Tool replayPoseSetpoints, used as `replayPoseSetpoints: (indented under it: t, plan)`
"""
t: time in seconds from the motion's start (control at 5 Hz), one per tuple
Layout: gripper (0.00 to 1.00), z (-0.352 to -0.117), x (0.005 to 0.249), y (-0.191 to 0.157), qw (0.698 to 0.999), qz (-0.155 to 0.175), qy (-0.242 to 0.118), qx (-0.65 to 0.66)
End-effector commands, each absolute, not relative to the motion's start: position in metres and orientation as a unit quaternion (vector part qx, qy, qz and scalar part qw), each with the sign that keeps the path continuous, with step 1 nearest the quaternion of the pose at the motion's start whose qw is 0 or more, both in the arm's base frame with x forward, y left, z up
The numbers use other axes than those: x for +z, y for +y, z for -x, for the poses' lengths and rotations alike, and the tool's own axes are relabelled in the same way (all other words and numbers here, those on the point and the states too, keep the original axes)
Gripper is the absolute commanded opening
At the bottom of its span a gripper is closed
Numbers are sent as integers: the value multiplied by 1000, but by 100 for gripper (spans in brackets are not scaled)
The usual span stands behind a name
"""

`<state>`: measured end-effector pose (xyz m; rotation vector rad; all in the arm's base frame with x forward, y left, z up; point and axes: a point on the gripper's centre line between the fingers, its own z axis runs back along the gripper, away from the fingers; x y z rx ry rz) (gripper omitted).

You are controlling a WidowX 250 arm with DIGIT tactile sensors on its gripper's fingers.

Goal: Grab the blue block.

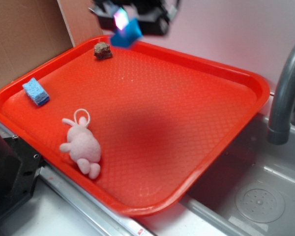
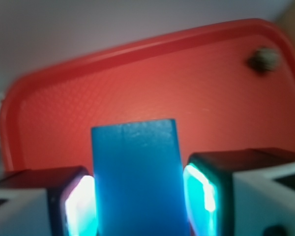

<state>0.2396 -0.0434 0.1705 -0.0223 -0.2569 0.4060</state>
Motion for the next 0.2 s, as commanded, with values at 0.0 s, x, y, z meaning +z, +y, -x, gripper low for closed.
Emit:
replayPoseSetpoints:
  t: [0.0]
  plan:
    - [0,-224,214,-11,958,-15,-131,255]
